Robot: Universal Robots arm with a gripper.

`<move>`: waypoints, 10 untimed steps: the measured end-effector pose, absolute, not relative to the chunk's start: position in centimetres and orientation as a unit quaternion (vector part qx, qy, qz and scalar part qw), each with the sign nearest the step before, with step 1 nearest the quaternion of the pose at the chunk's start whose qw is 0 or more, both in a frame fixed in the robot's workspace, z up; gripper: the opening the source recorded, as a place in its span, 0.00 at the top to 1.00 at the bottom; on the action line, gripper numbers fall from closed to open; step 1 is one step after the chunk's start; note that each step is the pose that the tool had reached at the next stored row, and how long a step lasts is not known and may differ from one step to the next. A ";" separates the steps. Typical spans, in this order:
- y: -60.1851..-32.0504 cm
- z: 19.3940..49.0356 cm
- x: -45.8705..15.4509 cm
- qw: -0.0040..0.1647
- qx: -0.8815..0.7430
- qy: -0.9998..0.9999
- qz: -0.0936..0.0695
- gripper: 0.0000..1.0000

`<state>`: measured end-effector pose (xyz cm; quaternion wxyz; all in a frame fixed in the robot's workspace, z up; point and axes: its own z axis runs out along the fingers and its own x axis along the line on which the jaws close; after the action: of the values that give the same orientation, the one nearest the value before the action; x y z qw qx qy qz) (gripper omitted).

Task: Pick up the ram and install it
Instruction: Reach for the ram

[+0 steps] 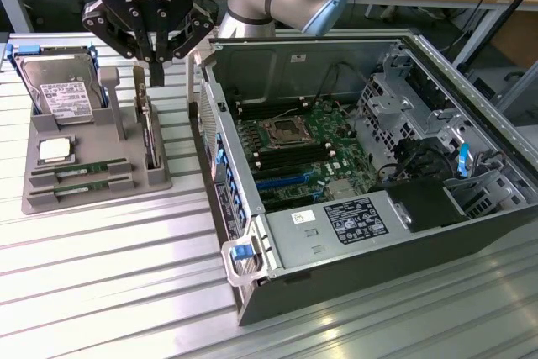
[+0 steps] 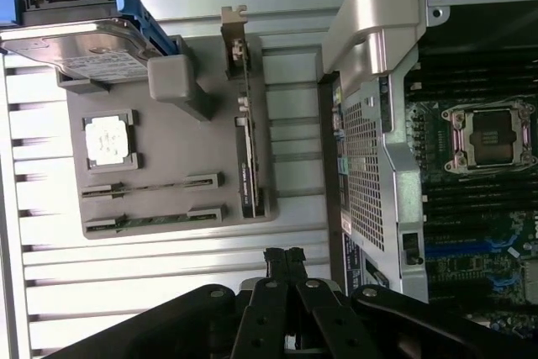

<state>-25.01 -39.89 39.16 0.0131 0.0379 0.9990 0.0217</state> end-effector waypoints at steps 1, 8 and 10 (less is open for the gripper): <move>-39.9 39.2 -25.0 0.013 0.038 0.999 0.022 0.90; -39.9 39.1 -25.3 0.013 0.038 0.999 0.022 0.90; -39.9 39.2 -25.3 0.013 0.038 0.999 0.022 0.90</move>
<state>-25.34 -39.89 39.15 0.0131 0.0379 0.9990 0.0217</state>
